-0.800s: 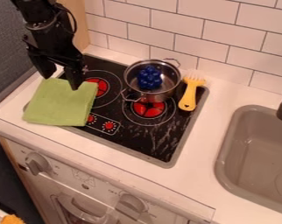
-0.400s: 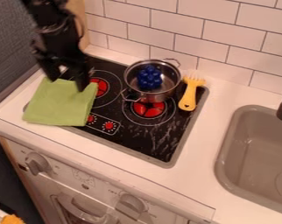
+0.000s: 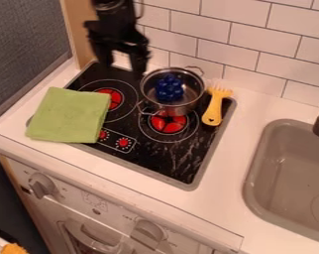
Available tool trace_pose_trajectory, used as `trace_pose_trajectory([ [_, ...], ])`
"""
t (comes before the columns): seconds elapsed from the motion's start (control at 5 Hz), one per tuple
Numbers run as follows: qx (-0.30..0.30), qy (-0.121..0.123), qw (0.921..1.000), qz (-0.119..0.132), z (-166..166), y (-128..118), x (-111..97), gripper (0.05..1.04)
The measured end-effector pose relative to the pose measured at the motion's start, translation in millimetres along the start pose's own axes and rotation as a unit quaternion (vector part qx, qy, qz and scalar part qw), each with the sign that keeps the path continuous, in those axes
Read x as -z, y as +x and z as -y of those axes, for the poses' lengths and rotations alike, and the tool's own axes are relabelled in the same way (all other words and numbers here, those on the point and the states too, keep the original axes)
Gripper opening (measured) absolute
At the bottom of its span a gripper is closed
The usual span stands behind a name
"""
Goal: Move the blue berries on the bottom right corner of the burner
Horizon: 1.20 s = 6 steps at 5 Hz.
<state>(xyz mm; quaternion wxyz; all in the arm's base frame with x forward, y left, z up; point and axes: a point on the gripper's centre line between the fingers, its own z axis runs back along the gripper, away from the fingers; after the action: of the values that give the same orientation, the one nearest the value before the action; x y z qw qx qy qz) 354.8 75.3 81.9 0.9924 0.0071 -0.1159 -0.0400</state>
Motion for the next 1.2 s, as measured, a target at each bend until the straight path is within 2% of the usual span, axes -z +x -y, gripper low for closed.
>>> trace_pose_trajectory([
  [0.2, 0.015, -0.009, 0.9998, -0.013, 15.1, 11.8, 17.6, 1.0],
  [0.8, 0.061, 0.014, 0.9979, -0.015, 37.6, 32.7, 40.1, 1.0],
  [1.0, 0.059, 0.019, 0.9976, -0.03, 38.4, 36.0, 58.9, 1.0],
  [1.2, 0.058, 0.021, 0.9974, -0.036, 37.8, 40.8, 67.7, 1.0],
])
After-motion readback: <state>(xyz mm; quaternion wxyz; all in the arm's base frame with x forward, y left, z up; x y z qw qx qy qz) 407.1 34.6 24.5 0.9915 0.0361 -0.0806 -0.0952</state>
